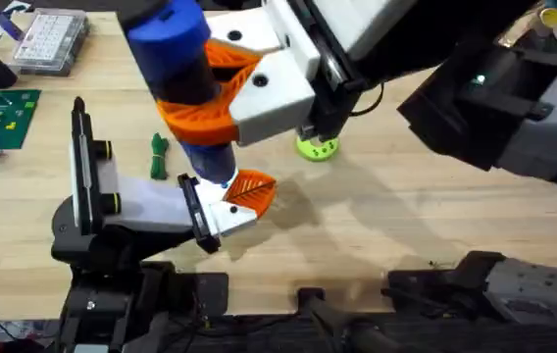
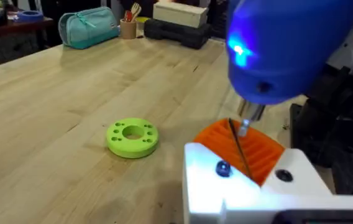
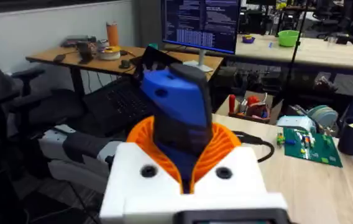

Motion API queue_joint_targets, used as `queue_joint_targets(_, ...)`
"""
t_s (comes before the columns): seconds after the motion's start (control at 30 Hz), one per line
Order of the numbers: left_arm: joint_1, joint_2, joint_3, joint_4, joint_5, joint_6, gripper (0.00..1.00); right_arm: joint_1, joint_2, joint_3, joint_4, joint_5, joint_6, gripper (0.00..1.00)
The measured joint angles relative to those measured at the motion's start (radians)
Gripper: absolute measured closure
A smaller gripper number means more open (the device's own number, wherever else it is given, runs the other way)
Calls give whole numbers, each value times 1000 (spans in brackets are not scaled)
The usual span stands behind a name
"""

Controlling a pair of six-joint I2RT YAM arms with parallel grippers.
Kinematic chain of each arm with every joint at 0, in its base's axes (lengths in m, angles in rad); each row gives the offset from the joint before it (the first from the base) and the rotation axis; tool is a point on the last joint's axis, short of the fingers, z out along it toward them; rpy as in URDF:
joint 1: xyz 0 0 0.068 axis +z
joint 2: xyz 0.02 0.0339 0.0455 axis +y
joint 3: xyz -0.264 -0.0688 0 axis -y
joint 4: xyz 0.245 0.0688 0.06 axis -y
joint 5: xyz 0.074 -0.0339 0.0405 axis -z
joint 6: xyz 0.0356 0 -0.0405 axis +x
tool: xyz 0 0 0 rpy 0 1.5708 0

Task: Pick up the gripper from the table and insert it into the empty holder that is missing its gripper. Then pick up a screw, insert it into the mounting hole, and use the screwdriver to tighten it. Finally, clean up the table by picking up the vegetable and placing it into the bucket.

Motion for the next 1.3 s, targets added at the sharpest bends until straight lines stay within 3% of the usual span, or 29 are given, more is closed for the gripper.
queue_joint_targets(1.3, 0, 0, 0, 0, 0, 0, 984, 15, 0, -32, 1, 42, -23, 957)
